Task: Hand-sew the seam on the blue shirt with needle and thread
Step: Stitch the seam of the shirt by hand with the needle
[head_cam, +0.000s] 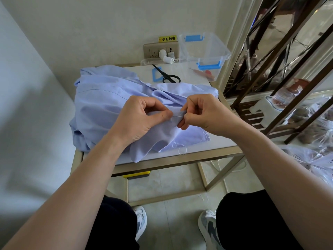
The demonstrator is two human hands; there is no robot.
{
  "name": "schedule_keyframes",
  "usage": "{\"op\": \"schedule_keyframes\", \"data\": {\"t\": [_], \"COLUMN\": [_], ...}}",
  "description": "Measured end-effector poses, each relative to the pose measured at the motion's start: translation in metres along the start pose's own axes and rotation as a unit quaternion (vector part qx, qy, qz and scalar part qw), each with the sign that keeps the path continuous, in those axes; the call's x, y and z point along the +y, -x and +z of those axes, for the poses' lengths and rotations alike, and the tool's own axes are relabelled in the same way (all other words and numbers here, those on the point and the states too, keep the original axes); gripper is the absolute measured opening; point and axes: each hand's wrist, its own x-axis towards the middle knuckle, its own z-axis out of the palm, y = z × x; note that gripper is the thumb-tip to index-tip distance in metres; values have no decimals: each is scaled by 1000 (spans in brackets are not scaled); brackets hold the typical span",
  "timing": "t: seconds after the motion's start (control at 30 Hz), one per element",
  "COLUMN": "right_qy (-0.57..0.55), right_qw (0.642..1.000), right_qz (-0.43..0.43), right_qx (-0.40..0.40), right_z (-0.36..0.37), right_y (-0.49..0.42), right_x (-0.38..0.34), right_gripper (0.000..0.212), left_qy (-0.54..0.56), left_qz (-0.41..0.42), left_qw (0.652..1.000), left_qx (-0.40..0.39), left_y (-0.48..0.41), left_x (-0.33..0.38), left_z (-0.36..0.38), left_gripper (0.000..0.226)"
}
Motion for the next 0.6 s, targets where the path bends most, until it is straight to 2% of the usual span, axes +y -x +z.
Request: {"op": "schedule_keyframes", "data": {"t": [0.23, 0.47, 0.57, 0.6], "right_qy": [-25, -95, -135, -144], "right_qw": [1000, 994, 988, 987], "right_qz": [-17, -33, -35, -34], "right_qx": [-9, -43, -68, -66], "right_z": [-6, -11, -12, -12], "right_y": [2, 0, -1, -2], "right_x": [-3, 4, 8, 10], "right_gripper": [24, 21, 1, 9], "left_qy": [22, 65, 90, 99], "left_qz": [-40, -56, -76, -83], "left_qw": [999, 996, 992, 991], "left_qx": [-7, -25, -35, -40], "left_y": [1, 2, 3, 3], "left_x": [3, 8, 10, 11], "left_z": [-1, -3, -4, -5], "left_gripper": [3, 13, 17, 19]}}
